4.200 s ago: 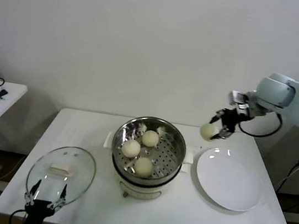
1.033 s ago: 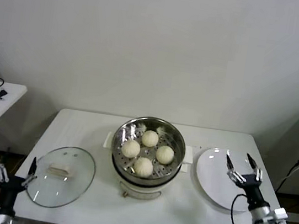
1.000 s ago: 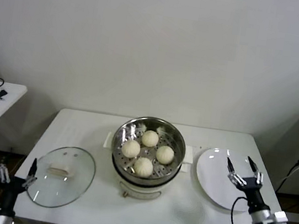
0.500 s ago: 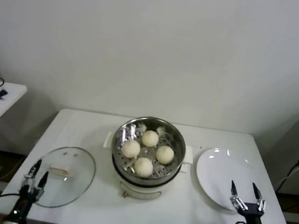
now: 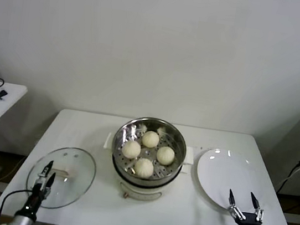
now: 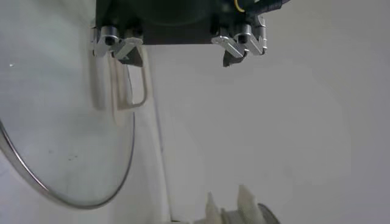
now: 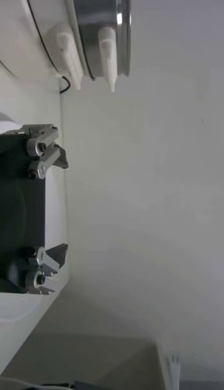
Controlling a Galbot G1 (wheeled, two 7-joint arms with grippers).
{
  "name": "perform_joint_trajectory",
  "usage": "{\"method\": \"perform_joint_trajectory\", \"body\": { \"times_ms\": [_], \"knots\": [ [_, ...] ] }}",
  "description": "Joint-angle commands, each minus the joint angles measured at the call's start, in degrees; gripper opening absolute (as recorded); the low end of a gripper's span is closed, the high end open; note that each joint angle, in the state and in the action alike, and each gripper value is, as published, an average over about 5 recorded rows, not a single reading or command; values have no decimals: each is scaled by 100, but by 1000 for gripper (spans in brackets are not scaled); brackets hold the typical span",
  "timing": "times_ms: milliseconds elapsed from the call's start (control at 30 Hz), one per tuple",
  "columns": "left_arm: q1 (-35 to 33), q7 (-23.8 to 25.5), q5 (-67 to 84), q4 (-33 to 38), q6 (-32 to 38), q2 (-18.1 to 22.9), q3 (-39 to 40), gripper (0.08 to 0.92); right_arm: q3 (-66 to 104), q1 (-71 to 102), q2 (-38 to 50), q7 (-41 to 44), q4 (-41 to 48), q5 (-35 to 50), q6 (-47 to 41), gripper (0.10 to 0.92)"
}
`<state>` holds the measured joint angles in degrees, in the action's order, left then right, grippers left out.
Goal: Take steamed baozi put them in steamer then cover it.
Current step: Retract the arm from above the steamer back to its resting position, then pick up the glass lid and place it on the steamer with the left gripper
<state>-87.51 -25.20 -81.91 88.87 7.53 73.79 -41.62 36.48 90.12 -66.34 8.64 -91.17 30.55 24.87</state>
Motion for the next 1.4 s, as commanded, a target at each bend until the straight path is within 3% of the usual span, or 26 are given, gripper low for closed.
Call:
{"method": "perform_joint_trajectory", "body": {
  "times_ms": [33,333,867,1100,1267,1400],
  "knots": [
    [378,6,-235,-403,-28,3,71,823,36,103,-87,-15,-5,-32,65,823],
    [906,93,203,-847,-301,21,272,791,88,76,-192,-27,-4,-50,99,823],
    [899,-18,392,-916,-381,61,255,334,48,-28,-371,-51,-51,-172,-15,823],
    [716,185,804,-440,-432,-24,250,159,113,-32,-344,-104,-96,-222,-93,823],
    [465,585,1301,276,-608,-278,226,147,170,-29,-338,-295,-107,-492,-285,823],
    [292,983,1896,867,-1012,-708,161,147,203,-5,-356,-471,-123,-732,-521,823]
  ]
}}
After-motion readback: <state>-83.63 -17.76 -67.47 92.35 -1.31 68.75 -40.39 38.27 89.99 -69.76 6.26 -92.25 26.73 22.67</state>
